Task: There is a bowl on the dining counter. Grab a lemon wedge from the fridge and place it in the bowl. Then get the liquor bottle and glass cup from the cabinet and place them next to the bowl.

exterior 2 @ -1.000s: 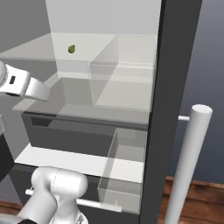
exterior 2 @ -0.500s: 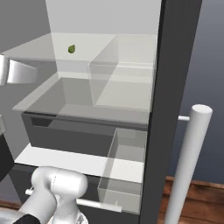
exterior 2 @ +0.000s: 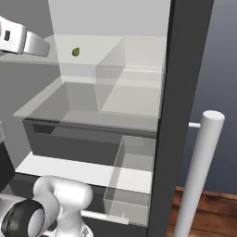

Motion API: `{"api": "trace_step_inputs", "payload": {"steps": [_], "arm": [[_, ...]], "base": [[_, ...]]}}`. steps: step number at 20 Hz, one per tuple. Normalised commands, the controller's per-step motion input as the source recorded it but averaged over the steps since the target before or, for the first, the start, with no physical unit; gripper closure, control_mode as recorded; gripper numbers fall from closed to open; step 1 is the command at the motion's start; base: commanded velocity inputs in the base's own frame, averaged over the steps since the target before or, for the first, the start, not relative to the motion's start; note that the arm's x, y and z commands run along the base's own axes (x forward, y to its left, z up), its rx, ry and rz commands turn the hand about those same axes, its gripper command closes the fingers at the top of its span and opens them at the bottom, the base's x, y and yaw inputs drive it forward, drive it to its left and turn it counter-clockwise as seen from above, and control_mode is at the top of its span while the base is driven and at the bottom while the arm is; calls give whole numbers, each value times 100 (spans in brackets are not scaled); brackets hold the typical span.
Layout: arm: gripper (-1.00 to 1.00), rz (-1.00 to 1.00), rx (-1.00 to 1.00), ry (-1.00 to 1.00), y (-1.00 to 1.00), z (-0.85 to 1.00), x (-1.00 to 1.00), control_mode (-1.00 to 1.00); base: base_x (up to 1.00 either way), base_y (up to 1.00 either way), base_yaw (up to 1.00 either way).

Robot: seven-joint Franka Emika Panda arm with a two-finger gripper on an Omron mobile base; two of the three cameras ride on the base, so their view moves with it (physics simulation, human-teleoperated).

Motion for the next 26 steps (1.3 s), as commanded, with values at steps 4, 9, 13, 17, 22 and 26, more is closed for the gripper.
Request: {"api": "trace_step_inputs", "payload": {"steps": [4,9,13,17,22,26], "arm": [[-100,1,0,0,33,-9,76,-100],[-100,1,0,0,9,-18,66,-100],[-100,2,0,0,0,-21,66,-100],[-100,2,0,0,0,-21,62,-100],[-100,2,0,0,0,-24,57,-100],[-100,2,0,0,0,-19,53,-100]], "base": [[0,0,0],[0,0,0],[0,0,0],[0,0,0],[0,0,0],[0,0,0]]}}
